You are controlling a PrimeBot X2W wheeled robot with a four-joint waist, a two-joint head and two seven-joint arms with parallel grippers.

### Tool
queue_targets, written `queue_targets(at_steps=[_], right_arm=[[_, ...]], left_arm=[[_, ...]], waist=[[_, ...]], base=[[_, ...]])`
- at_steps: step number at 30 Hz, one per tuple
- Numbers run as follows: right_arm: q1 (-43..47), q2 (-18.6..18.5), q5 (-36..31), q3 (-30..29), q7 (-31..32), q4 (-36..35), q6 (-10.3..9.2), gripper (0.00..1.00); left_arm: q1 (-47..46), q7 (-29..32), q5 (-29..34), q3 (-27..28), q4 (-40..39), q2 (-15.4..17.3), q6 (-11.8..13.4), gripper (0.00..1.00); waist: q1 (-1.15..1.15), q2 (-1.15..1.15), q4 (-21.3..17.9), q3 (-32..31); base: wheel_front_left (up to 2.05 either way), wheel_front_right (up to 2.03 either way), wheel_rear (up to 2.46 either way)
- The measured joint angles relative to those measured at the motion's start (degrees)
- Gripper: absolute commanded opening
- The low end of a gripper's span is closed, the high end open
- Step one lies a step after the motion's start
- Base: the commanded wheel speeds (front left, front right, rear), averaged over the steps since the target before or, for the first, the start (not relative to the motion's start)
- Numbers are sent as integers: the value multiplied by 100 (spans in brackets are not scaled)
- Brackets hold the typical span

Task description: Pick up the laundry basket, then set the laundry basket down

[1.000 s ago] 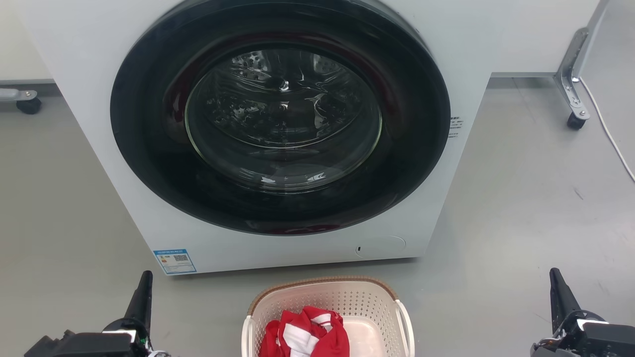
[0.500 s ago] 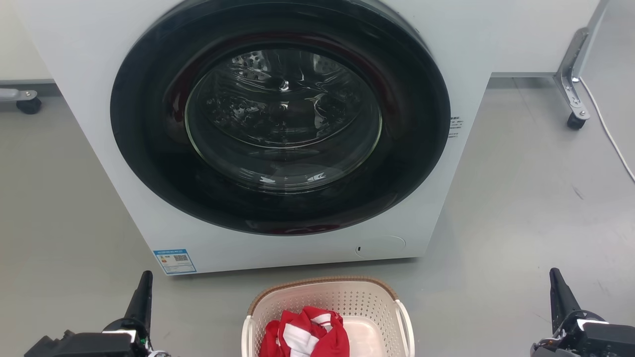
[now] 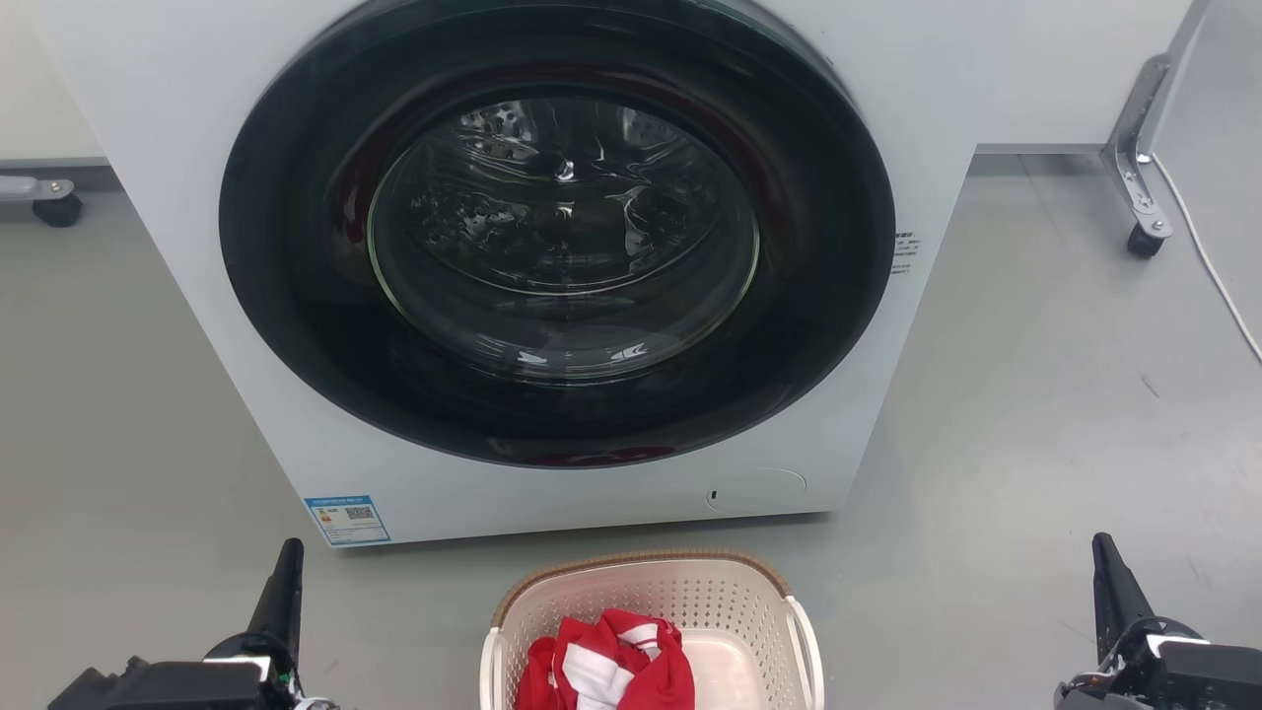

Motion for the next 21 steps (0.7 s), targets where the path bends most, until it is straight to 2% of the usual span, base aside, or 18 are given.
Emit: queue_targets(at_steps=[21], right_arm=[[0,0,1,0,-1,-1,0,0]], left_arm=[[0,0,0,0,1,0,0,0]], waist=[[0,0,0,0]], base=[[0,0,0]])
